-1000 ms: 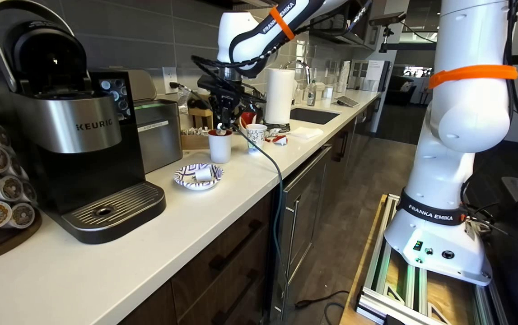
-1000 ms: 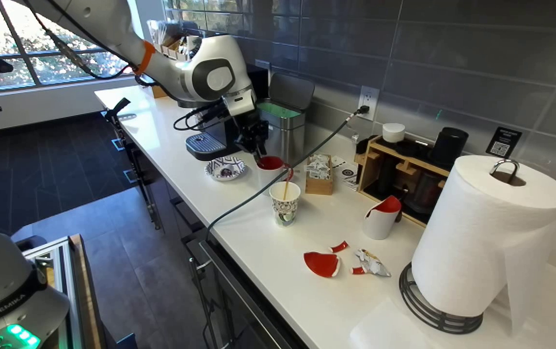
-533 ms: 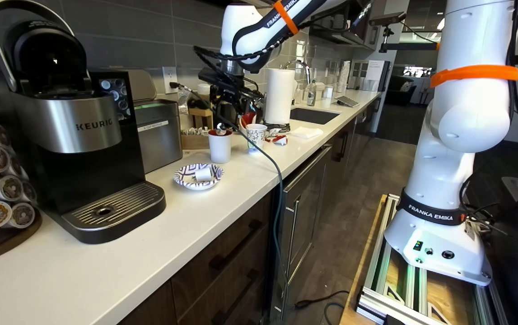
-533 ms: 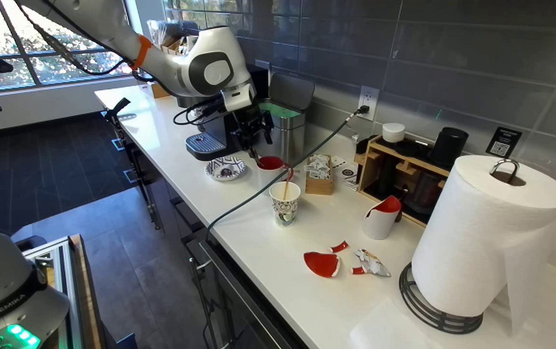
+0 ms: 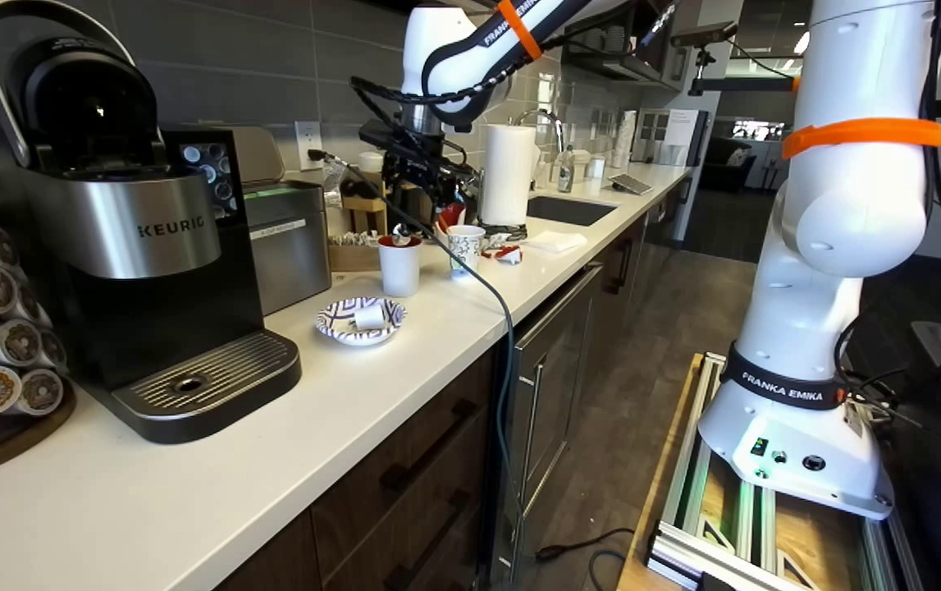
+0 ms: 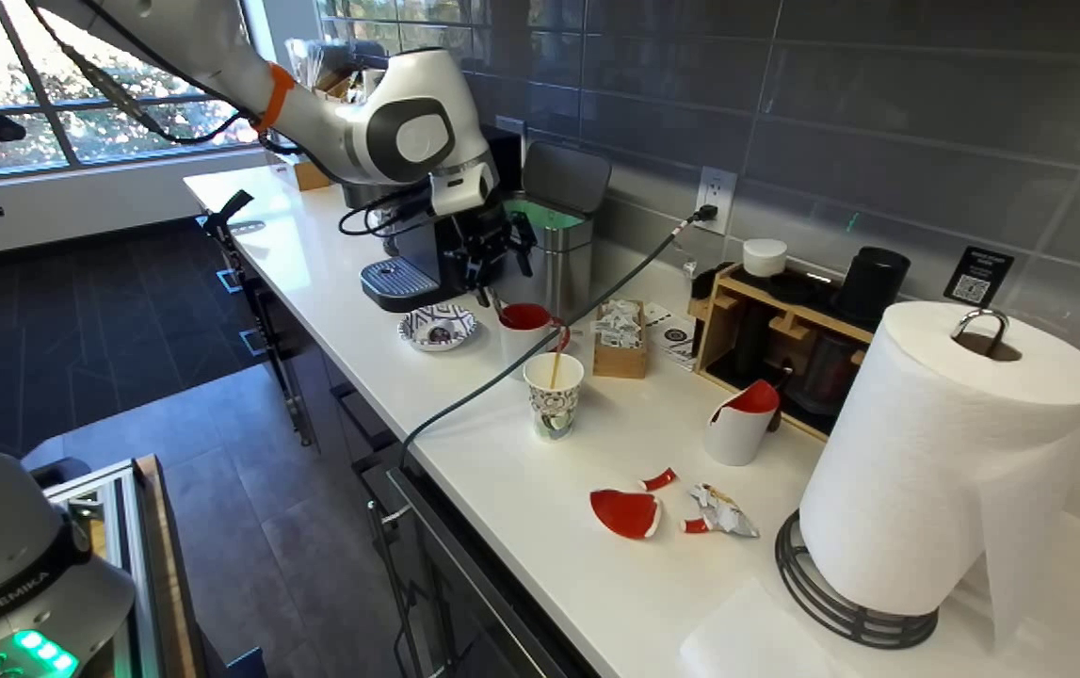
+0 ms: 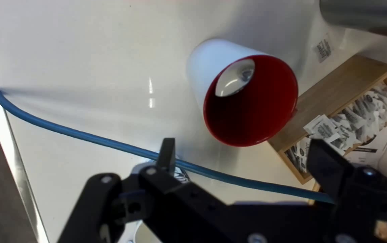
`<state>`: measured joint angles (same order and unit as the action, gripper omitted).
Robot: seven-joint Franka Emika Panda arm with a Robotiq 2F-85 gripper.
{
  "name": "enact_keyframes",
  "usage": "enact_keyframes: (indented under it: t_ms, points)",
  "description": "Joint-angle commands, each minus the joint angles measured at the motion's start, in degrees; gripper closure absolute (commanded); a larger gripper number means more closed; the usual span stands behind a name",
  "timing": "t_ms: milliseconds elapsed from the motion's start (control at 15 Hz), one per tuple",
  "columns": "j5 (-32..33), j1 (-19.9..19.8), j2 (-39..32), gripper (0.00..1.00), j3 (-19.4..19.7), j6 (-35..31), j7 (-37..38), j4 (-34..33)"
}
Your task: Remove the silver spoon from the mug and put it on the counter
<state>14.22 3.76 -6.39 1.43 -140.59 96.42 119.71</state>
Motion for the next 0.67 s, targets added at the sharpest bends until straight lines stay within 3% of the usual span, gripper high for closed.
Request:
enact_keyframes:
  t_ms: [0,400,600]
  points:
    - [-6.4,-0.5,-1.5,0.0,0.0,4.4,4.4,-2.5]
    - [-20.0,-1.1,-5.3,0.0,-0.1,4.6,8.7,-5.7]
    - [-21.1,-0.4,-6.9,0.0,0.4,4.1,16.1,-6.6]
